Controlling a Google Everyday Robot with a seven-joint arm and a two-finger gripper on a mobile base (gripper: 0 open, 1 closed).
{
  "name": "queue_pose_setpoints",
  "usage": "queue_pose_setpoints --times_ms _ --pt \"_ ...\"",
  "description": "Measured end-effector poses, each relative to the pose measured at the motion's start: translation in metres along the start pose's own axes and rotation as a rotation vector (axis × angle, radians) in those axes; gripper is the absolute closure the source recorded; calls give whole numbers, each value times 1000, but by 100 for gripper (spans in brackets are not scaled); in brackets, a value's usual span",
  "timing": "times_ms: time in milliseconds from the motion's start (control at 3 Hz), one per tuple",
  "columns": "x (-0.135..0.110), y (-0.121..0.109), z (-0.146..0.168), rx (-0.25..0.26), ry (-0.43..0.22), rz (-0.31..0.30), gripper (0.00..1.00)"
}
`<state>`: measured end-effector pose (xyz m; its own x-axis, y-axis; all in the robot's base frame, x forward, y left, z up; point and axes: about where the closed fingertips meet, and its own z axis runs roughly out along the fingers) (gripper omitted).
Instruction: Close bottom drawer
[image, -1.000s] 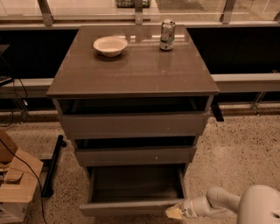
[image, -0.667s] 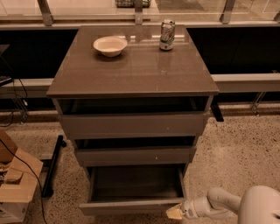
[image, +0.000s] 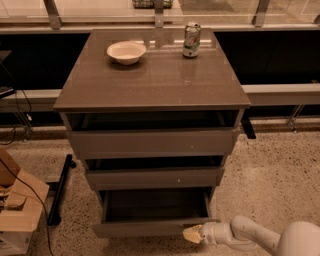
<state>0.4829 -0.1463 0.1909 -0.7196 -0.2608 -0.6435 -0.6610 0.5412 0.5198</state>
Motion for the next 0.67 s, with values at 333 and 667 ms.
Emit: queue_pose_setpoints --times_ms 333,667 --pt "0 0 0 0 0 0 74" --pt "-28 -17 13 23 -52 -41 51"
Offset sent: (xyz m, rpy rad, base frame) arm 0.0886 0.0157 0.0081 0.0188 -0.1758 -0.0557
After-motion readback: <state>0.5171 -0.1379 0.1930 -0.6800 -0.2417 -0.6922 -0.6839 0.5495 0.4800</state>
